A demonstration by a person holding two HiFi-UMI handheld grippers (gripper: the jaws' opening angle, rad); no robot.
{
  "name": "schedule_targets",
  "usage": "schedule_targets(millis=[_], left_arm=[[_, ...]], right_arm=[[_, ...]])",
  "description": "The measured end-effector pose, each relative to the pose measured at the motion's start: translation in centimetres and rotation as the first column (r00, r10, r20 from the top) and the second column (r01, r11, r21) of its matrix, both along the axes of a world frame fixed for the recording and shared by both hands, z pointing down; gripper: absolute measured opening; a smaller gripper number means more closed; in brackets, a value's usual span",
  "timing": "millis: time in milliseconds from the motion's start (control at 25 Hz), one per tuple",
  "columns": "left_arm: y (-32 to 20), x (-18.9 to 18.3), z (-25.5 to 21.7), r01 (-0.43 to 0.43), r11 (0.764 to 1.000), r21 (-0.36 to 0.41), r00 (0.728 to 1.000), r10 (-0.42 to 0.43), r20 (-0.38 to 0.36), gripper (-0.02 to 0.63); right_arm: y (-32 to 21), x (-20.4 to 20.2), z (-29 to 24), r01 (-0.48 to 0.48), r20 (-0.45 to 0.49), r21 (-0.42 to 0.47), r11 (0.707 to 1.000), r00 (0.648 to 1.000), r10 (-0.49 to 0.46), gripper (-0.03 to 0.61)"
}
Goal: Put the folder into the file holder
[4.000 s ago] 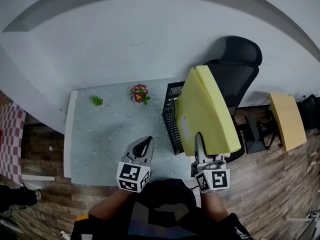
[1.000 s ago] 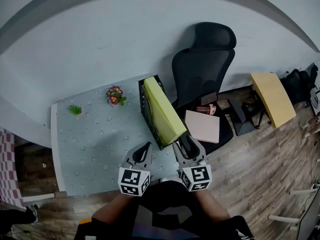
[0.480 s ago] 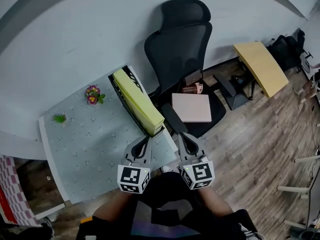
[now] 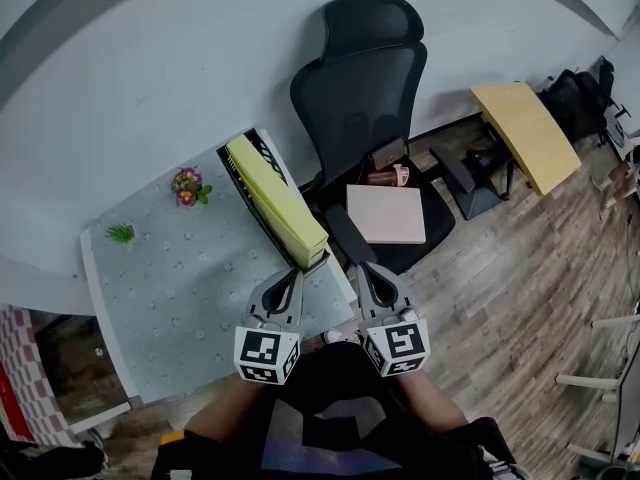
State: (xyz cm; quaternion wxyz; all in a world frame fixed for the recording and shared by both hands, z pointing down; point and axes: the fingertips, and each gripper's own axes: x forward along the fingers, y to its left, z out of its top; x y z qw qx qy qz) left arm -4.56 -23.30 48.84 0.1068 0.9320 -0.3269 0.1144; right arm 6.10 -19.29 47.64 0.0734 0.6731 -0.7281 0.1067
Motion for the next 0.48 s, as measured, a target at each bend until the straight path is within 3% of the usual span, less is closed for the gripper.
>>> schedule_targets(millis=[480], left_arm=[[-0.03,-0.65,-0.11,0.017,1.0,0.007,1.0,-0.017,0.005,0.009]], right_arm=[[-0.2,-0.53,0.12,0.024,-0.002,0.0,1.0,1.0,-0.024,0.015]])
